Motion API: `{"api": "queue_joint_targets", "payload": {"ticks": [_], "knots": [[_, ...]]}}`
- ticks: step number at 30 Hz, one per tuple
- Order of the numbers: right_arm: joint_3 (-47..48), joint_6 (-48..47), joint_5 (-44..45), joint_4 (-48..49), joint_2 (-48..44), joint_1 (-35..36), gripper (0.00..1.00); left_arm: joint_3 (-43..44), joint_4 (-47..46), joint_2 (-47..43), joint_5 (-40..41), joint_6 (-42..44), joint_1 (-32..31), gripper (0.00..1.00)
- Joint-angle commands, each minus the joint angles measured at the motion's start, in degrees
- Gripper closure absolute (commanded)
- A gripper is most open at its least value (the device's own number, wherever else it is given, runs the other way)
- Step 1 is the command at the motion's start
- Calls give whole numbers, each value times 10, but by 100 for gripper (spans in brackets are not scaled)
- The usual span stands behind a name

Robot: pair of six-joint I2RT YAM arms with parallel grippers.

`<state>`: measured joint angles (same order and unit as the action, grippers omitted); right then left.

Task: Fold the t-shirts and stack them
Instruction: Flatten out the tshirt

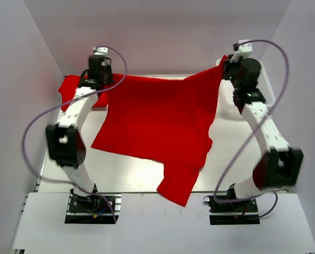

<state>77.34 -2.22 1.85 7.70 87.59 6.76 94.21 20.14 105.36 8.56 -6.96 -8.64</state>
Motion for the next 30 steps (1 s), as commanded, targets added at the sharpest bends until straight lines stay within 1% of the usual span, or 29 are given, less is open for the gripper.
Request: {"api": "queue_joint_targets", "payload": {"ticks": [1, 2, 3, 4, 6, 8, 9, 10, 12, 14, 15, 16, 17, 18, 19, 20, 23, 25, 27, 28, 29, 30], "knots": [[35, 12, 13, 14, -138, -1, 100, 25, 16, -186, -13, 25, -2, 100], [49, 14, 13, 4, -172, -1, 100, 32, 36, -214, -13, 25, -8, 100], [66, 19, 14, -35, -187, 0, 100, 38, 45, -239, -39, 31, -8, 100], [73, 19, 16, -46, -223, -2, 100, 38, 52, -291, -39, 31, -8, 100], [95, 19, 23, -73, -265, -3, 100, 62, 82, -341, -54, 37, -8, 100], [124, 12, 24, -104, -329, -3, 100, 82, 102, -398, -78, 37, -8, 100], [132, 5, 25, -107, -341, -3, 100, 101, 117, -414, -106, 43, -8, 100], [166, -1, 23, -115, -378, -3, 100, 112, 125, -429, -118, 43, -8, 100], [196, -9, 21, -136, -393, -4, 100, 158, 142, -457, -170, 43, -2, 100], [252, -23, 28, -155, -414, -3, 100, 198, 170, -462, -197, 37, 3, 100], [267, -26, 33, -160, -418, -4, 100, 245, 181, -462, -212, 37, 3, 100], [299, -30, 43, -173, -422, -3, 100, 267, 197, -462, -220, 37, 3, 100], [328, -40, 49, -174, -423, -3, 100, 286, 197, -462, -228, 37, 3, 100], [343, -45, 62, -175, -425, -3, 100, 320, 204, -462, -247, 37, 3, 100], [356, -57, 67, -175, -429, -3, 100, 335, 204, -462, -259, 31, 3, 100], [388, -66, 73, -175, -429, -3, 100, 359, 209, -462, -281, 26, 3, 100], [424, -82, 90, -168, -432, -3, 100, 367, 196, -470, -309, 14, 3, 100], [431, -84, 100, -168, -434, 0, 100, 350, 184, -479, -316, 3, 3, 100], [417, -88, 105, -158, -434, -1, 100, 344, 184, -479, -310, -10, 3, 100], [411, -89, 111, -155, -427, -2, 100, 344, 184, -466, -320, -10, 3, 100], [406, -92, 116, -154, -423, -1, 100, 325, 184, -466, -320, -10, 3, 100], [375, -91, 121, -154, -419, 1, 100, 310, 184, -456, -305, -10, 3, 100]]}}
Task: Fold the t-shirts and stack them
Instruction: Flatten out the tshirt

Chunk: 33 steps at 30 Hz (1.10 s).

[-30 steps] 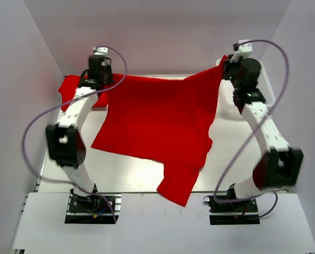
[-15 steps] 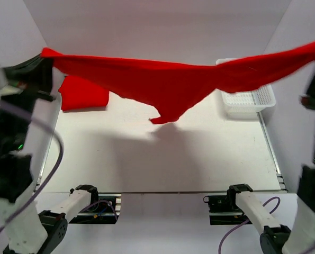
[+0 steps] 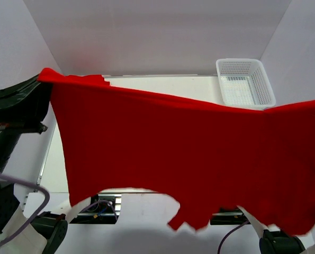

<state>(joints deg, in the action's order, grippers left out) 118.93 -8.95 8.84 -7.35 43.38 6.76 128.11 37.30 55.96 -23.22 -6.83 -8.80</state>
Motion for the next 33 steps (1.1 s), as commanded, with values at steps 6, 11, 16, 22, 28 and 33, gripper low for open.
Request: {"api": "queue_joint_targets", "payload": {"ticks": [6, 11, 16, 22, 28, 33], "knots": [[-324, 5, 73, 66, 27, -2, 100, -261, -76, 58, 136, -34, -2, 100], [-547, 81, 97, 196, 99, -5, 100, -422, -179, 143, 156, -73, -3, 100], [-619, 99, 17, 275, 255, -5, 100, -593, -303, 264, 233, -78, 4, 100], [-504, 96, -15, 257, 482, -3, 100, -474, -326, 523, 326, -12, 4, 100], [-426, 94, -46, 234, 562, -2, 100, -336, -308, 646, 349, 31, 4, 100], [-384, 74, -52, 203, 596, 2, 100, -301, -313, 672, 343, 47, 4, 100]]}}
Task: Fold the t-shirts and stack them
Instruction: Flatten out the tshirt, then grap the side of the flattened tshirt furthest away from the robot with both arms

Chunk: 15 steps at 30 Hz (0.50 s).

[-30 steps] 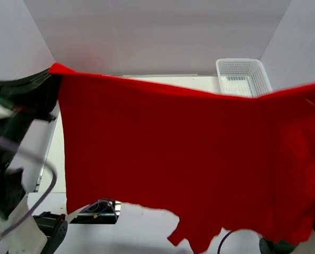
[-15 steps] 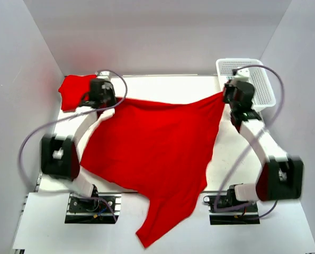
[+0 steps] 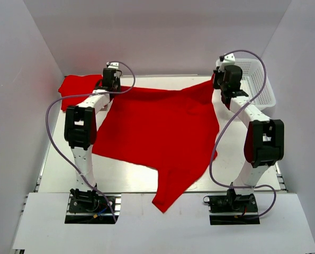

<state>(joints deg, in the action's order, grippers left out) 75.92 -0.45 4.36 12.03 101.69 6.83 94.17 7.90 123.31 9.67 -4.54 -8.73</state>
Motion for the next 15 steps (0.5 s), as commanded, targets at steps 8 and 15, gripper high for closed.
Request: {"api": "queue_joint_targets", "payload": {"ticks": [8, 15], "knots": [[6, -18, 15, -8, -10, 7, 100, 36, -10, 7, 9, 45, 4, 100], [-51, -19, 23, -23, -47, 17, 100, 28, -16, 18, -2, 58, 4, 100]]}}
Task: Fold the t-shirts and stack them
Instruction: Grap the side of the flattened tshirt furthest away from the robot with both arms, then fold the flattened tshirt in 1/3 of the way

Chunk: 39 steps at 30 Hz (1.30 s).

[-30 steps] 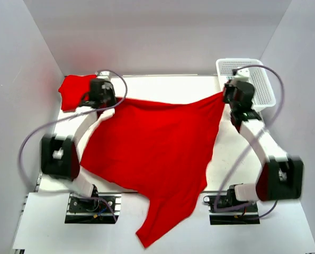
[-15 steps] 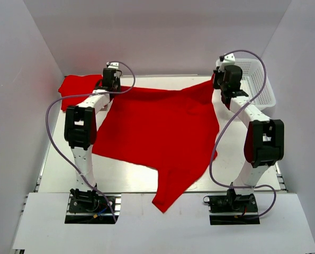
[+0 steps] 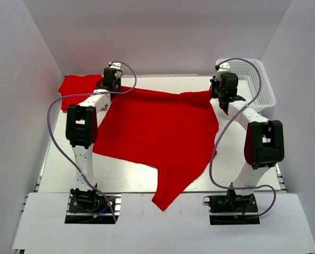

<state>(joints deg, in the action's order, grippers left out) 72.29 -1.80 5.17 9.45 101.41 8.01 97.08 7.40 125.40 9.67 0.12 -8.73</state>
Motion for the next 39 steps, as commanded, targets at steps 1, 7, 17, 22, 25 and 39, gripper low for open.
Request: {"api": "queue_joint_targets", "payload": {"ticks": [1, 7, 17, 22, 25, 39], "knots": [[-24, -5, 14, 1, -50, 4, 100, -1, -11, 2, -2, 11, 4, 100], [-79, 0, 19, -12, -103, 11, 100, -15, -5, -7, -15, 17, 4, 100], [-192, 42, -16, -54, -226, 30, 100, -75, 10, -53, -2, 11, 4, 100], [-233, 51, -15, -80, -257, 40, 100, -75, 37, -61, -2, 6, 4, 100], [-253, 53, -7, -88, -266, 46, 100, -81, 42, -68, 10, 11, 4, 100], [-323, 84, -19, -130, -314, 61, 100, -65, 135, -81, 42, 22, 9, 100]]}}
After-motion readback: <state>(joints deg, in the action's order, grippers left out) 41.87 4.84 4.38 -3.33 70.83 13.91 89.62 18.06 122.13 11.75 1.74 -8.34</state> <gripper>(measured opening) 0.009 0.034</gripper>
